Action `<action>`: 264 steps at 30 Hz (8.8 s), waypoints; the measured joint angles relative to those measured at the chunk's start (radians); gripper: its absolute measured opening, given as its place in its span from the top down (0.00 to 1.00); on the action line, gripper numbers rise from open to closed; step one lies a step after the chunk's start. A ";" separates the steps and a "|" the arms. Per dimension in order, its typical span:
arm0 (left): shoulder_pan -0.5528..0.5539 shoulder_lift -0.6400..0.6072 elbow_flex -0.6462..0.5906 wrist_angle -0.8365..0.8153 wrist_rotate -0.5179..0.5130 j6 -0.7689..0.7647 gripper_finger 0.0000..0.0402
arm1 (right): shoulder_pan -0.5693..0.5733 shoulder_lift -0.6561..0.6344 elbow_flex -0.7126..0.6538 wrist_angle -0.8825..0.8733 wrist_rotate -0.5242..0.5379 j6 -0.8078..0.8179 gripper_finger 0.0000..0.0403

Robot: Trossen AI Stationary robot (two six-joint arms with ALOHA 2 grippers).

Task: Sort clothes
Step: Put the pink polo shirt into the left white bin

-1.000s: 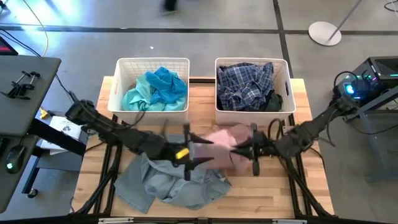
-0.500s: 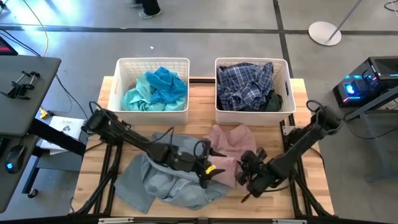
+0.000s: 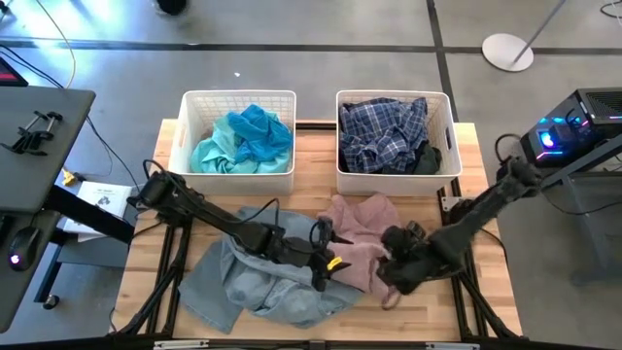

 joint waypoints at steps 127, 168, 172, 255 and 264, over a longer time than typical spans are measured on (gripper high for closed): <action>0.837 -0.877 0.041 -1.171 0.360 -0.414 0.54 | 0.229 0.037 0.031 0.216 0.370 -0.049 0.31; -0.030 -0.072 0.000 -1.436 -0.569 0.100 0.70 | 0.230 0.037 0.031 0.269 0.383 -0.076 0.31; -0.025 -0.075 0.087 -1.645 -0.688 -0.138 0.96 | 0.230 0.037 0.031 0.269 0.383 -0.076 0.31; 0.364 -0.544 0.497 -1.777 -0.842 -0.280 1.00 | 0.223 0.037 0.032 0.309 0.397 -0.155 0.31; 0.863 -0.731 0.089 -1.279 -0.388 -0.165 1.00 | 0.223 0.037 0.032 0.310 0.397 -0.155 0.31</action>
